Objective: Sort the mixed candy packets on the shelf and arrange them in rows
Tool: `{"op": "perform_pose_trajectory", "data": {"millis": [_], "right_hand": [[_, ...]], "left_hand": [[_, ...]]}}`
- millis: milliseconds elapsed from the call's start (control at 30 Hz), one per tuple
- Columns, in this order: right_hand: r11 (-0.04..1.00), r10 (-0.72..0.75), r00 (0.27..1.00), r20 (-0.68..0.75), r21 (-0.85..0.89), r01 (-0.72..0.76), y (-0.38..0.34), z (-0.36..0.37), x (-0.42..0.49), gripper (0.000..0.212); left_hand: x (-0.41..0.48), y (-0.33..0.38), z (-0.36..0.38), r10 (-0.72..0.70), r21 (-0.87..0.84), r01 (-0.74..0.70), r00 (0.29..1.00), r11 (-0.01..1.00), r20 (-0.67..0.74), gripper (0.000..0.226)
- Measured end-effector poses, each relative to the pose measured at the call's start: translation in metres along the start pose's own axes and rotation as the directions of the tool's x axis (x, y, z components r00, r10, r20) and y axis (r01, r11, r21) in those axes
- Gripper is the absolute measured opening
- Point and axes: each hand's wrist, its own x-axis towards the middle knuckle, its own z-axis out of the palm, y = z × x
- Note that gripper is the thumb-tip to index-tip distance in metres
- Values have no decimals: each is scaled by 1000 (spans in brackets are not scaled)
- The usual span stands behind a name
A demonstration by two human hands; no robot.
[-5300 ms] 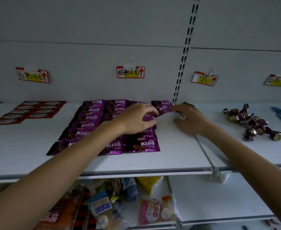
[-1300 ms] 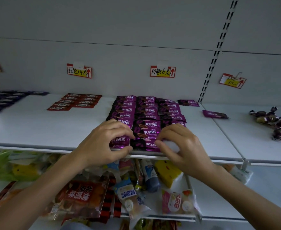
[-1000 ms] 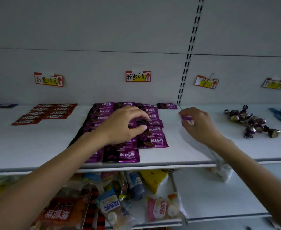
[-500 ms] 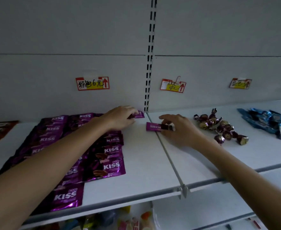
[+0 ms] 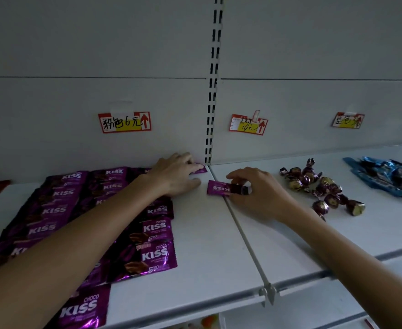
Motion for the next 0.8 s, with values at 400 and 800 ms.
{"op": "perform_pose_trajectory", "data": {"millis": [400,800], "right_hand": [[999,-49,997,-63,6,49,0,2,-7,24],[997,-69,991,-118,7,71,-3,3,-5,41]], "left_hand": [[-8,-1,-1,0,86,-8,996,996,91,57],[-10,-4,-3,80,-9,-80,997,997,1,44]]}}
